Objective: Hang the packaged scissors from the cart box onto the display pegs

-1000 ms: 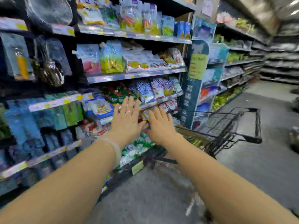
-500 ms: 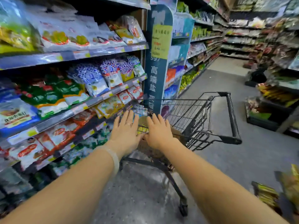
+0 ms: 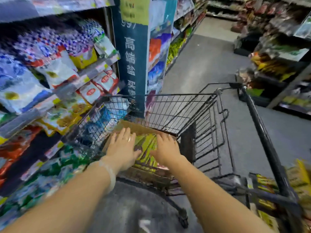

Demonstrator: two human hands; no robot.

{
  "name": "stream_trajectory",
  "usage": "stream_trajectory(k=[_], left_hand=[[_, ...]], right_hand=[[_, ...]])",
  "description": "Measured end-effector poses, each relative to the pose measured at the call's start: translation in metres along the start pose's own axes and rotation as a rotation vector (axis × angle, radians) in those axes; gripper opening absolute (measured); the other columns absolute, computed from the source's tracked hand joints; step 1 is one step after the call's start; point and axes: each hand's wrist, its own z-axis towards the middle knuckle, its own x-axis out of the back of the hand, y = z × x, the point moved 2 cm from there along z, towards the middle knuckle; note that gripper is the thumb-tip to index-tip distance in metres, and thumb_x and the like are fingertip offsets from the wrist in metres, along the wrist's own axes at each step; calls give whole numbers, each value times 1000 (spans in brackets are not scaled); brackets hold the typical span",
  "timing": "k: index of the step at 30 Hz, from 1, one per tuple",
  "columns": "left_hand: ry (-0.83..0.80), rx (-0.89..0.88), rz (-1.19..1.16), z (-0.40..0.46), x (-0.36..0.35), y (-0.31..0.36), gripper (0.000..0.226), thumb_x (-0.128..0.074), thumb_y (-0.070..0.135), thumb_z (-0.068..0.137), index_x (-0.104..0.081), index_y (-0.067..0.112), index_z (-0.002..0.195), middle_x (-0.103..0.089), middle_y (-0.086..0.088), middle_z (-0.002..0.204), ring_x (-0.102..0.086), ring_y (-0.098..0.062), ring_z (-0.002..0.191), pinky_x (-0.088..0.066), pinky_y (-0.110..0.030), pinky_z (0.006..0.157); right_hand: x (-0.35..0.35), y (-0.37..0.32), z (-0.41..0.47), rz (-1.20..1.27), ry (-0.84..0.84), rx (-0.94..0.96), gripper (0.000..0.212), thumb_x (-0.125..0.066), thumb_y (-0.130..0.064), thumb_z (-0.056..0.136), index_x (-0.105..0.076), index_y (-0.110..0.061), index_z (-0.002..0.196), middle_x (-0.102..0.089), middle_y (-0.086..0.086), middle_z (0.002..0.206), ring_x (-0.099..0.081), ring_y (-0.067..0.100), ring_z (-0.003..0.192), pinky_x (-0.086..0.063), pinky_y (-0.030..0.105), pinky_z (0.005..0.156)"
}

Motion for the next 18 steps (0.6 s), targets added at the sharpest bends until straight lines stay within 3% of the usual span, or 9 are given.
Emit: stream_trajectory(k=[7, 12, 15, 18], left_hand=[[-211, 39, -46, 108, -45, -35, 70, -36, 50, 95, -7, 18, 150, 1, -8, 160, 1, -23, 148, -7, -42, 119], [-417, 81, -119, 163, -87, -52, 71, -40, 46, 95, -10, 13, 150, -4, -11, 159, -8, -27, 147, -16, -39, 118], [-527, 101, -144, 187, -114, -65, 72, -44, 44, 94, -11, 12, 150, -6, -11, 159, -12, -30, 146, -20, -38, 117], [-585, 108, -203, 214, -139, -81, 63, -47, 40, 94, -24, 11, 145, -20, -12, 155, -26, -32, 140, -30, -39, 112]], right_hand=[[-36, 24, 113, 41, -203, -76, 75, -49, -45, 92, -14, -10, 148, -11, 11, 157, -12, 31, 145, -19, 47, 117], [-76, 33, 161, 192, -352, -172, 72, -52, -40, 92, -18, -8, 147, -24, 15, 152, -26, 33, 138, -30, 42, 111], [-98, 27, 184, 274, -408, -236, 60, -51, -34, 94, -29, -4, 141, -35, 17, 144, -39, 34, 129, -37, 39, 103], [-117, 14, 208, 403, -412, -324, 51, -54, -32, 93, -40, -7, 136, -47, 15, 137, -49, 32, 121, -43, 33, 93]])
